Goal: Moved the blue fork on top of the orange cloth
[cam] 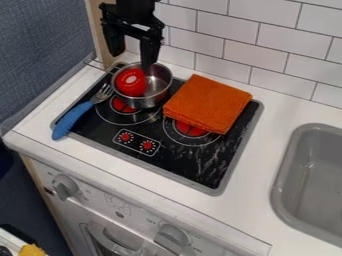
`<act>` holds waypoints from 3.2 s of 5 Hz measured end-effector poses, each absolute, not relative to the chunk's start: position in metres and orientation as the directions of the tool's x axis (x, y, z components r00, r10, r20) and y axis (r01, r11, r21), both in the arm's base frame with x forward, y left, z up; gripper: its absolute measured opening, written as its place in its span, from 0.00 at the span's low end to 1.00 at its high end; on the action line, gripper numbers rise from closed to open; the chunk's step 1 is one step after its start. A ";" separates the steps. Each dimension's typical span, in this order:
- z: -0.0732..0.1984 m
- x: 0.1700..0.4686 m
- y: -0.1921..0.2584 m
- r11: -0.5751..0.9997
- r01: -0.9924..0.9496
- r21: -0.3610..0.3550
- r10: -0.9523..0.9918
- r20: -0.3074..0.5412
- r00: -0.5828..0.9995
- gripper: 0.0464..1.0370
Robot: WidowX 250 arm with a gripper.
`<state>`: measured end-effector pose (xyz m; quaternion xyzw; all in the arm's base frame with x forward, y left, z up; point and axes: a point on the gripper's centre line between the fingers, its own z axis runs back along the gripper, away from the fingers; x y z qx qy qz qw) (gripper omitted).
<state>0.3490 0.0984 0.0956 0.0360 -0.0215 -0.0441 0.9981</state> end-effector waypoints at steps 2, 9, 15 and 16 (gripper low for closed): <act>0.075 0.332 0.114 0.993 0.114 -0.002 -0.114 -0.011 0.993 0.96; 0.008 0.270 0.183 0.997 -0.015 0.074 0.013 0.033 0.999 0.64; 0.094 0.270 0.088 0.997 -0.075 0.019 0.072 0.109 0.991 0.35; 0.091 0.297 0.045 0.997 -0.067 -0.033 0.069 0.079 0.994 0.35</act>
